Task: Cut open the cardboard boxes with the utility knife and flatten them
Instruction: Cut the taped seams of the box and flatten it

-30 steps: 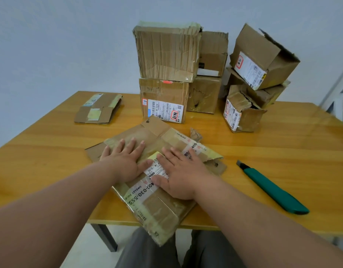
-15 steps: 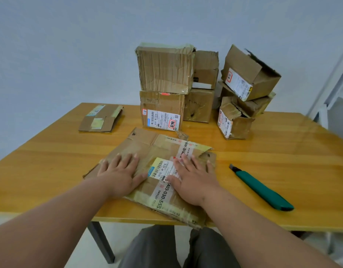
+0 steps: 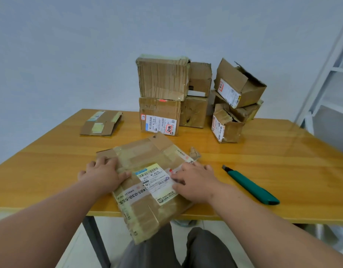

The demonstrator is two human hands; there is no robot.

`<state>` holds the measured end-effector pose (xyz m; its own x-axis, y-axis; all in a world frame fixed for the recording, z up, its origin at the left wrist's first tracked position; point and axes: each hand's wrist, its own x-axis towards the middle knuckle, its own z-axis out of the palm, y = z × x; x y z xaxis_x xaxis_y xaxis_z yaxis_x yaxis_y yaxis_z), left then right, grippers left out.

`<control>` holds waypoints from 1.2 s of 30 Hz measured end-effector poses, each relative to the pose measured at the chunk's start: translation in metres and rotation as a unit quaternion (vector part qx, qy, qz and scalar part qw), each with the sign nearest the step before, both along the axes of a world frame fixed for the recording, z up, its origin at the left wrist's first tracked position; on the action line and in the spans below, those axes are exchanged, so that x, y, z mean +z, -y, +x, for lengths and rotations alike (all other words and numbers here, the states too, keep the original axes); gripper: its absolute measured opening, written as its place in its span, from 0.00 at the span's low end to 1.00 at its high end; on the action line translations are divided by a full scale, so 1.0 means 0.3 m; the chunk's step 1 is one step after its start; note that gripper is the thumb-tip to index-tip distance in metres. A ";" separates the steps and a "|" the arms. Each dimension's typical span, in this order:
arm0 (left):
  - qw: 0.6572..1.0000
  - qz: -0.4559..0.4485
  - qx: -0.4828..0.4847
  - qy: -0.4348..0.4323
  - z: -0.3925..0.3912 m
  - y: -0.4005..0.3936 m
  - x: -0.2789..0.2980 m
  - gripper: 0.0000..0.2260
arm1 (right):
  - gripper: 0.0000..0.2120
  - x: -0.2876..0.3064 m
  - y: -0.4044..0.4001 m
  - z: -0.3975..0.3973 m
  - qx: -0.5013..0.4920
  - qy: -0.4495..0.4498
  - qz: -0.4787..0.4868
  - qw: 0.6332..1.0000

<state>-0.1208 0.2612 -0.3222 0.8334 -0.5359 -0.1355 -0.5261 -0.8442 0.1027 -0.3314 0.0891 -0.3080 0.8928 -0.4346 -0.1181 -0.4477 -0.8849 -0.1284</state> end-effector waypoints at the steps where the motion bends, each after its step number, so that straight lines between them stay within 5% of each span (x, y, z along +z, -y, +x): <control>1: 1.000 -0.014 0.014 -0.011 -0.007 -0.006 0.001 0.34 | 0.23 -0.006 -0.003 -0.005 0.004 0.002 -0.004 1.000; 8: 0.998 0.000 0.022 -0.057 -0.056 -0.032 0.040 0.34 | 0.58 -0.041 -0.025 -0.063 0.046 -0.115 0.032 0.992; 12: 0.997 0.010 -0.008 -0.078 -0.080 -0.056 0.081 0.31 | 0.50 -0.052 -0.054 -0.082 0.105 -0.079 -0.051 0.990; 16: 0.968 -0.143 0.024 -0.205 -0.103 -0.089 0.129 0.28 | 0.37 -0.030 -0.089 -0.095 0.101 0.003 -0.061 0.993; 20: 0.833 -0.334 0.133 -0.421 -0.103 -0.130 0.202 0.16 | 0.29 0.060 -0.123 -0.048 0.088 0.066 -0.051 0.993; 22: 0.800 -0.356 0.139 -0.462 -0.098 -0.153 0.243 0.15 | 0.30 0.100 -0.142 -0.018 0.091 0.086 -0.049 0.991; 27: 0.797 -0.406 0.143 -0.425 -0.032 -0.242 0.320 0.14 | 0.31 0.144 -0.182 0.049 0.130 0.131 -0.011 0.983; 36: 0.813 -0.438 0.122 -0.363 0.181 -0.380 0.396 0.21 | 0.33 0.159 -0.295 0.283 0.212 0.207 -0.167 0.941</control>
<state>-0.0663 0.3752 -0.2034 0.8002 -0.5222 -0.2948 0.1143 -0.3498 0.9298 -0.2464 0.1777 -0.2604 0.9338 0.0188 0.3574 -0.0190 -0.9946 0.1018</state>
